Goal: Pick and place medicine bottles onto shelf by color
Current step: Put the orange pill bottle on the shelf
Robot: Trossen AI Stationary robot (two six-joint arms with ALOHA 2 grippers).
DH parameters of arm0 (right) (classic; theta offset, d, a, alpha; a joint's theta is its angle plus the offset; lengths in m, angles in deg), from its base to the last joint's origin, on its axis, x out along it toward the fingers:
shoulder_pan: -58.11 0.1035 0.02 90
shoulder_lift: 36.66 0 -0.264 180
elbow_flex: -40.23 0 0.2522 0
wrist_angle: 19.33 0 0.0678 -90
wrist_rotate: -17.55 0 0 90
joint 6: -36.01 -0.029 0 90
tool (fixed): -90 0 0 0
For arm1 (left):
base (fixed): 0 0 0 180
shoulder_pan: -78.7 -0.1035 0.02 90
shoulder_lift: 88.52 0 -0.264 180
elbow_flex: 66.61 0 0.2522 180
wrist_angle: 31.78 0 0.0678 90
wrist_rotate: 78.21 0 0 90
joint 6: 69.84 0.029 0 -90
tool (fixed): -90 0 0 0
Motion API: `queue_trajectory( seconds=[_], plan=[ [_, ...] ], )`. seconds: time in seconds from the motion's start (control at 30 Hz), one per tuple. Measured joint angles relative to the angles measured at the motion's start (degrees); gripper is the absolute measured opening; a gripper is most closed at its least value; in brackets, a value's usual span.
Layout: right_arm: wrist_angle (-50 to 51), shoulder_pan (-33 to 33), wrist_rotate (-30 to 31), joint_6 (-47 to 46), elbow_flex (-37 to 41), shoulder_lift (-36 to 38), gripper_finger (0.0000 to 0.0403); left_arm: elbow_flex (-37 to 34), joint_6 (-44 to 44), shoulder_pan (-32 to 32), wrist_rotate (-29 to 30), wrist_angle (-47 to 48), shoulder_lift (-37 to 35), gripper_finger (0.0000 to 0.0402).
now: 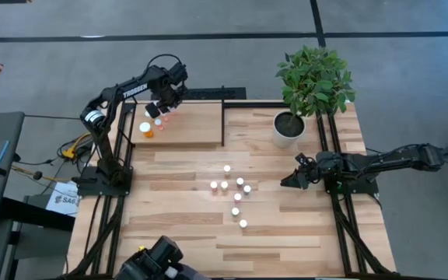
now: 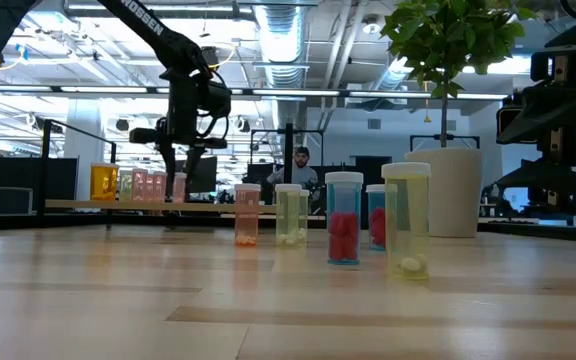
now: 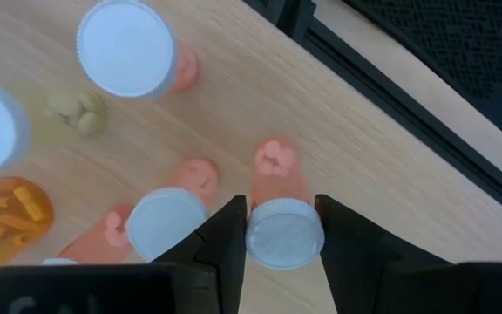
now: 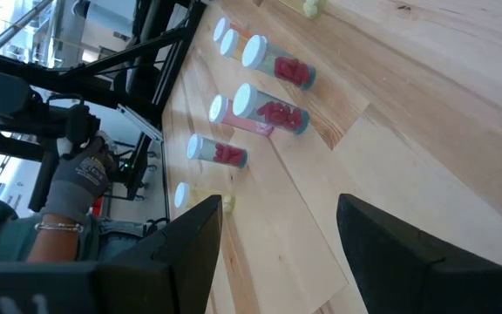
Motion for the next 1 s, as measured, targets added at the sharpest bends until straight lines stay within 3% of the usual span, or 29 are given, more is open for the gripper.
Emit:
queue_trajectory(
  seconds=[0.7,1.0],
  plan=[
    [0.00,0.00,0.00,0.00,0.00,-0.02,0.0249,0.10,0.15,0.00,2.75,-1.03,0.00,0.0217],
    [0.00,0.00,0.00,0.00,-0.02,0.00,0.0249,3.96,1.08,0.02,2.41,0.80,-0.02,0.0236]
  ],
)
